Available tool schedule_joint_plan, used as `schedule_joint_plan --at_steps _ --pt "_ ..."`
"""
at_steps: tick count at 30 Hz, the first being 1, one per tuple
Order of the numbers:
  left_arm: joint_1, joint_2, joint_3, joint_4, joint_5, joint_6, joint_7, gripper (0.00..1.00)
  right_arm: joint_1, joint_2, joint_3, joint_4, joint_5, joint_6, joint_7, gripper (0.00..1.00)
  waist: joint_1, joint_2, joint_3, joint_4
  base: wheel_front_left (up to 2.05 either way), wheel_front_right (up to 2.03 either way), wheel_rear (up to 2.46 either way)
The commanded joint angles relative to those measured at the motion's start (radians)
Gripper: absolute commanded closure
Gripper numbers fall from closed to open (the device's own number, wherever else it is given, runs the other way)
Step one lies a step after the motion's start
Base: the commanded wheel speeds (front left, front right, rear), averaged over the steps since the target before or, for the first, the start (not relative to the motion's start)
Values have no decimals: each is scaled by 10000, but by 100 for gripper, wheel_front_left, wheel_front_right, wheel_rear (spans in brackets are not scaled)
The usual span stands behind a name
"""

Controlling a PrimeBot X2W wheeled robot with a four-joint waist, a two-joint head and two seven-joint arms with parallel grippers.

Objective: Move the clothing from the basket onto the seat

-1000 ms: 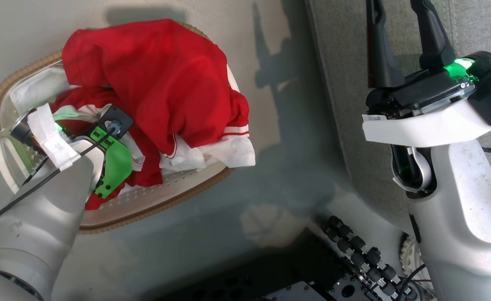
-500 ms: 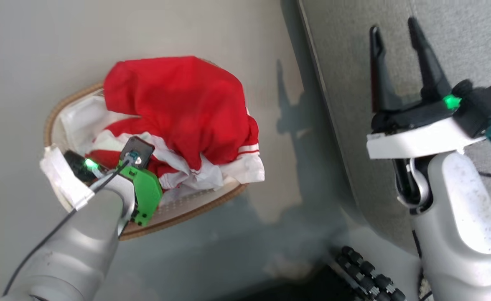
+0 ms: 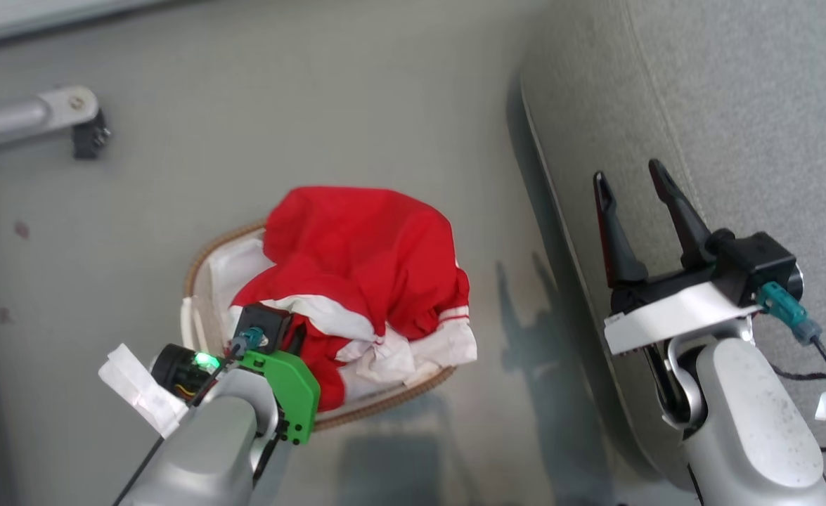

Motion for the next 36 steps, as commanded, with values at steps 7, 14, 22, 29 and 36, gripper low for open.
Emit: schedule_joint_plan --at_steps 7,14,22,29,36 --pt "1396 222 995 -1648 125 457 -33 100 842 -48 -169 343 -35 -6 -20 0 0 0 -2516 1117 0 0 0" --pt "2425 268 2082 -3210 545 715 -33 100 1552 -51 -102 655 -107 -8 -20 0 0 0 -3489 1298 0 0 0" --pt "3303 73 3569 -5339 1170 608 -33 100 2191 -48 39 920 -184 -7 -20 0 0 0 -4366 1308 0 0 0" --pt "3556 -146 4255 -6466 1709 377 -34 100 2580 -47 295 1069 -171 -8 -20 0 0 0 -4657 1301 0 0 0" --pt "3578 -398 4562 -7014 1914 186 -34 100 2796 -45 759 1342 -245 -7 -20 0 0 0 -4802 1345 0 0 0"
